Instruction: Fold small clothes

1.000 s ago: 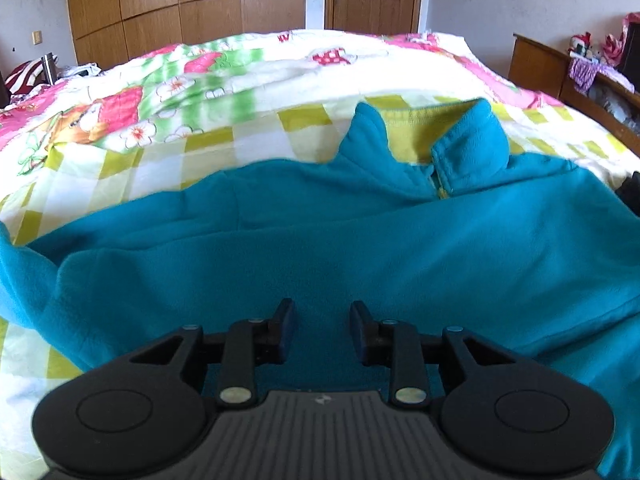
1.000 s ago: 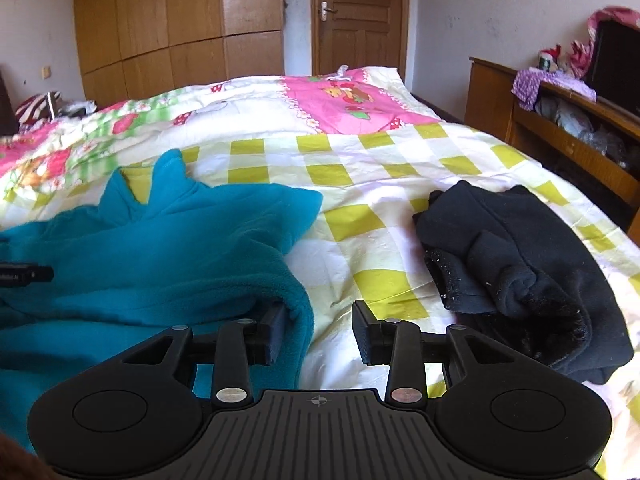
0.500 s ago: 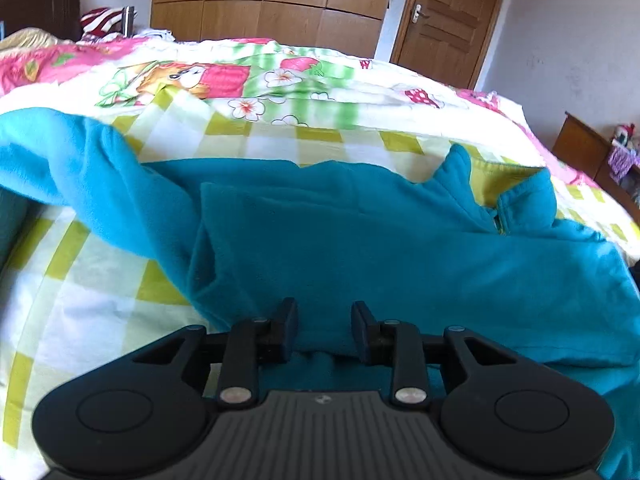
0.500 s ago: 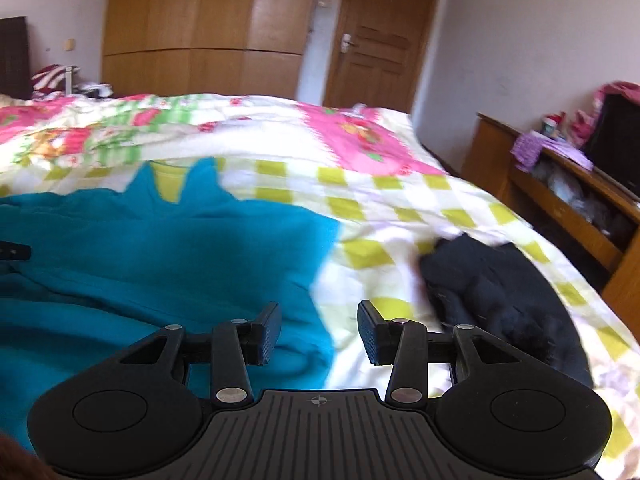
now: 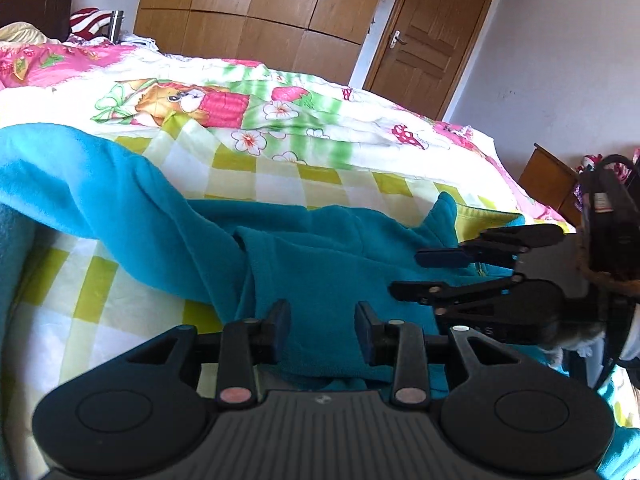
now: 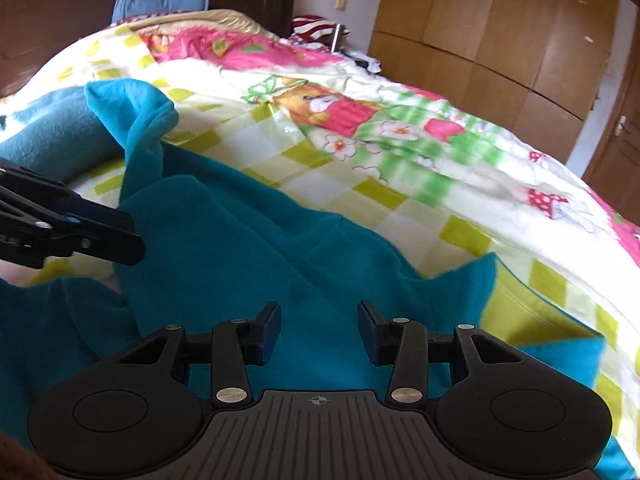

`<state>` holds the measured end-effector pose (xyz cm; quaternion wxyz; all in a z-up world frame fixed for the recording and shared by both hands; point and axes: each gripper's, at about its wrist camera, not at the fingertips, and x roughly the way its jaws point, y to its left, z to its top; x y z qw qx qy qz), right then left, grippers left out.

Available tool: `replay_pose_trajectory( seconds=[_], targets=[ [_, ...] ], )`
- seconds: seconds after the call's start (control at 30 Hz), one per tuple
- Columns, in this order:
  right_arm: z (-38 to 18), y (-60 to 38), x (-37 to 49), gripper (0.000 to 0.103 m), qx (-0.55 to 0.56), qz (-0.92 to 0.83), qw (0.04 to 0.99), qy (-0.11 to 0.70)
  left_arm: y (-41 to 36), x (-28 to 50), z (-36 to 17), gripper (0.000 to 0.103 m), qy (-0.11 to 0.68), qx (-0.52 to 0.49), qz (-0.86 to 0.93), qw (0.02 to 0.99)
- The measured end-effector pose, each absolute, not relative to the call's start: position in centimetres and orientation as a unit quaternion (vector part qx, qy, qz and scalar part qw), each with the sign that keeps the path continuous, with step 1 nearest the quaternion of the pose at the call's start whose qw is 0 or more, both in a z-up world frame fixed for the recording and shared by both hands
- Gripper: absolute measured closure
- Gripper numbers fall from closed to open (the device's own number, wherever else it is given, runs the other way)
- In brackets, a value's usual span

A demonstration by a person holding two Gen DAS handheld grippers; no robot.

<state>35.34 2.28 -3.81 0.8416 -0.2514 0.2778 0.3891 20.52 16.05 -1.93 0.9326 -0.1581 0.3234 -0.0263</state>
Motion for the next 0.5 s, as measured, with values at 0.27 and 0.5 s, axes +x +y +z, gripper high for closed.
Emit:
replay_pose_trajectory(
  seconds=[0.27, 0.5],
  targets=[
    [-3.8, 1.9, 36.7, 0.103, -0.23, 0.387, 0.825, 0.34, 16.1, 21.7, -2.3, 0.065, 0.326, -0.155, -0.028, 0.932],
    [-1.3, -0.2, 38.4, 0.103, -0.196, 0.328, 0.869, 0.313, 15.9, 23.3, -2.0, 0.065, 0.309, -0.129, -0.002, 0.942]
  ],
)
